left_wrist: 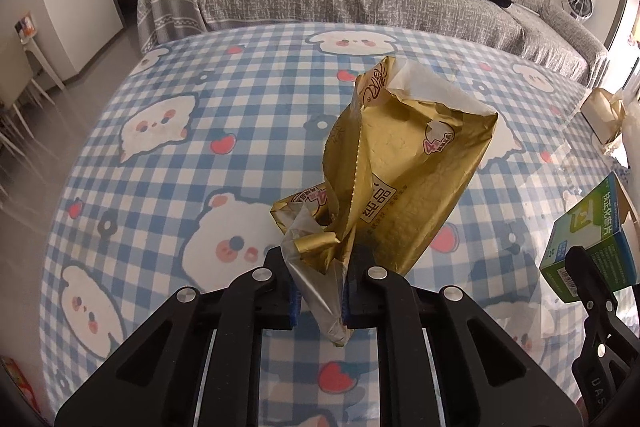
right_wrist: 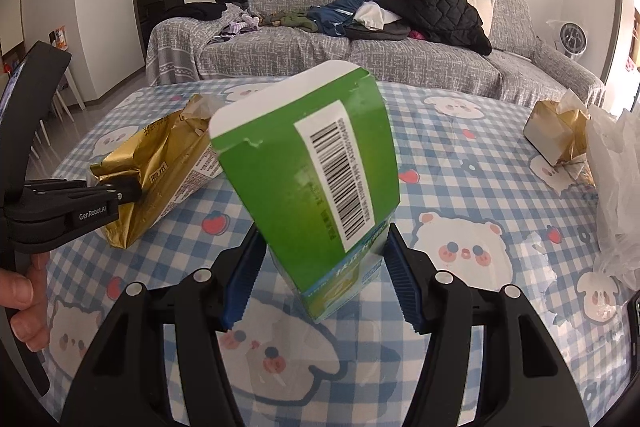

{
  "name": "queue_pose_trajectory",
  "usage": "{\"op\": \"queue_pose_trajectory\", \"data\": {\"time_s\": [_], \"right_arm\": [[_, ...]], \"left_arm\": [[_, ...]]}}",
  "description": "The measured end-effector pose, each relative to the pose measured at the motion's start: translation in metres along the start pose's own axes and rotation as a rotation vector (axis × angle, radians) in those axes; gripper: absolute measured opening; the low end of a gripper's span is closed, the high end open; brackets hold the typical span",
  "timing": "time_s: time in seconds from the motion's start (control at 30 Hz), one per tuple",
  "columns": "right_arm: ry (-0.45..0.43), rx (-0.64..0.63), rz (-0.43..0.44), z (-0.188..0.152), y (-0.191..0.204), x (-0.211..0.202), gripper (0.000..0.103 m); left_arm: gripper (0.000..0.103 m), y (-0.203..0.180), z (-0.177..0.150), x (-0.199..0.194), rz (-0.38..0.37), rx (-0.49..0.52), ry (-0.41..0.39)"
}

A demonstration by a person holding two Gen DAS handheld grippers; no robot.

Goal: Collect trash
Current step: 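Lift the gold bag and green box and carry both over the bin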

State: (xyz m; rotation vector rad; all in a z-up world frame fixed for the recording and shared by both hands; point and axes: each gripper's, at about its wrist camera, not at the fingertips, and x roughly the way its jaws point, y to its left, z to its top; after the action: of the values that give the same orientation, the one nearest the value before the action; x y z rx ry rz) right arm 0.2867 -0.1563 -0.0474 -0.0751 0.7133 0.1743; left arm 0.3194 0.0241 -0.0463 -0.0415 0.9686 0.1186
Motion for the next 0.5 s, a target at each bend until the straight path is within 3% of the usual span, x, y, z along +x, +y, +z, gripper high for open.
{"op": "queue_pose_trajectory", "data": {"time_s": [0.5], "right_arm": [[-0.007,-0.022,0.007,-0.021,0.013,-0.061,0.057]], "left_arm": [[0.011,0.008,-0.053,-0.053,0.002,-0.009,-0.006]]}}
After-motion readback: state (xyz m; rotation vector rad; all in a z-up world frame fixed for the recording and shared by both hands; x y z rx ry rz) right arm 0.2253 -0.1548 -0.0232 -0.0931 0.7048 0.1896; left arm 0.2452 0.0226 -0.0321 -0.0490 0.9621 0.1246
